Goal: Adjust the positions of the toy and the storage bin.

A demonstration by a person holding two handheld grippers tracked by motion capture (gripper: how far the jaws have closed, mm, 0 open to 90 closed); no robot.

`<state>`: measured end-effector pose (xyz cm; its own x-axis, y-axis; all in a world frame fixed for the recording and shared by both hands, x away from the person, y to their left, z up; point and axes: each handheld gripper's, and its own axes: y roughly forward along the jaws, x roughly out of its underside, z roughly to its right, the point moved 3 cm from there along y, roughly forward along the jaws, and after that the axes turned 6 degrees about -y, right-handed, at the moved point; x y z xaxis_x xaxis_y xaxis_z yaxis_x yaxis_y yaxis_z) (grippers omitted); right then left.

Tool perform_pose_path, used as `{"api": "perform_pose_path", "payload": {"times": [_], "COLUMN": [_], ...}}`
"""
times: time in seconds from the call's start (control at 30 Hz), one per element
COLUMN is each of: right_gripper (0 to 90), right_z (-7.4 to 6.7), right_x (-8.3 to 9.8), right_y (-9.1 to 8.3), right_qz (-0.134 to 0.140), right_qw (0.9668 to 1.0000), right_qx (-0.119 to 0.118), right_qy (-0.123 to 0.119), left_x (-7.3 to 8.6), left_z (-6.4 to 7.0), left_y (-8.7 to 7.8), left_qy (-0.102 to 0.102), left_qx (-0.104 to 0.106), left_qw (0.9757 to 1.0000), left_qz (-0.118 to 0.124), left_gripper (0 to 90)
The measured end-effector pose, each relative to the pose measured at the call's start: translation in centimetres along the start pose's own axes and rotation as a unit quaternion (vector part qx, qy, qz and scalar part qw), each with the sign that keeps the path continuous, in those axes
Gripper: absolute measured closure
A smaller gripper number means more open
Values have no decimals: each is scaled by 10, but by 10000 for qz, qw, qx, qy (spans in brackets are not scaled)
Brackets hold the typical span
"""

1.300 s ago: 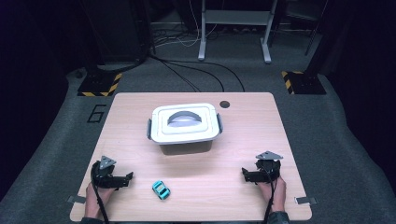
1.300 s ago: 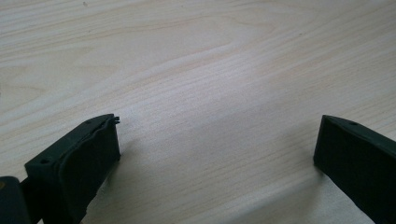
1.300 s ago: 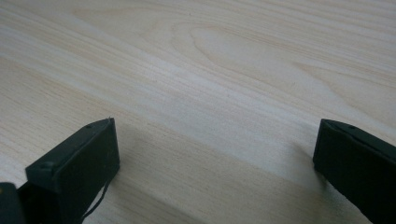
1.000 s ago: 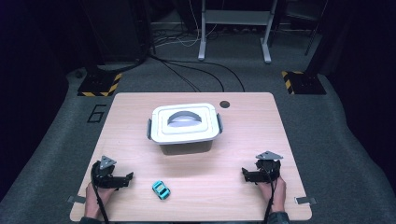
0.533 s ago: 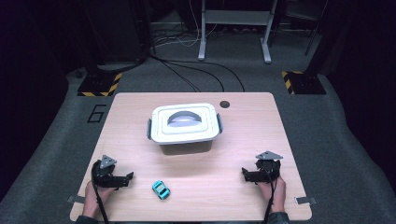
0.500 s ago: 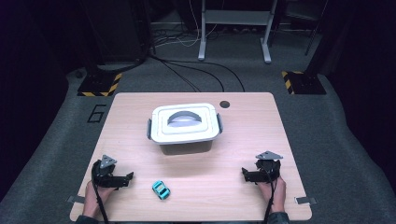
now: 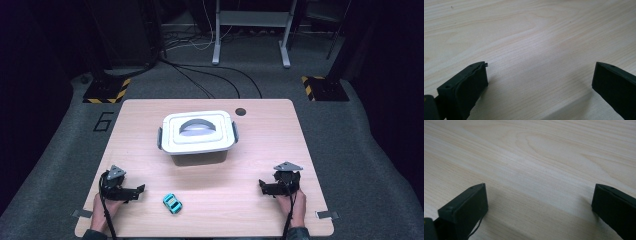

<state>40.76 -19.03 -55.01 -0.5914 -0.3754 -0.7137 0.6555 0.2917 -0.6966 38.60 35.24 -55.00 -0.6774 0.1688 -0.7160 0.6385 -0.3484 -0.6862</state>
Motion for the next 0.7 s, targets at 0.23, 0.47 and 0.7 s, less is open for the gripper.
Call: {"api": "perform_pose_path", "payload": {"times": [0.23,0.47,0.7], "right_gripper": [1,6,21], "right_z": [0,-2,-5], "right_x": [0,-7,-31], "right_y": [0,-6,-16], "right_qz": [3,17,143], "right_qw": [10000,9999,9994], "right_qx": [-1,-157,-276], "right_qy": [5,-35,-142], "left_x": [0,0,0], "left_z": [2,4,4], "left_y": [2,4,4], "left_qy": [77,218,218], "left_qx": [-5,-135,-138], "left_qw": [10000,9997,9997], "left_qz": [-4,-26,-24], "left_gripper": [3,0,0]}}
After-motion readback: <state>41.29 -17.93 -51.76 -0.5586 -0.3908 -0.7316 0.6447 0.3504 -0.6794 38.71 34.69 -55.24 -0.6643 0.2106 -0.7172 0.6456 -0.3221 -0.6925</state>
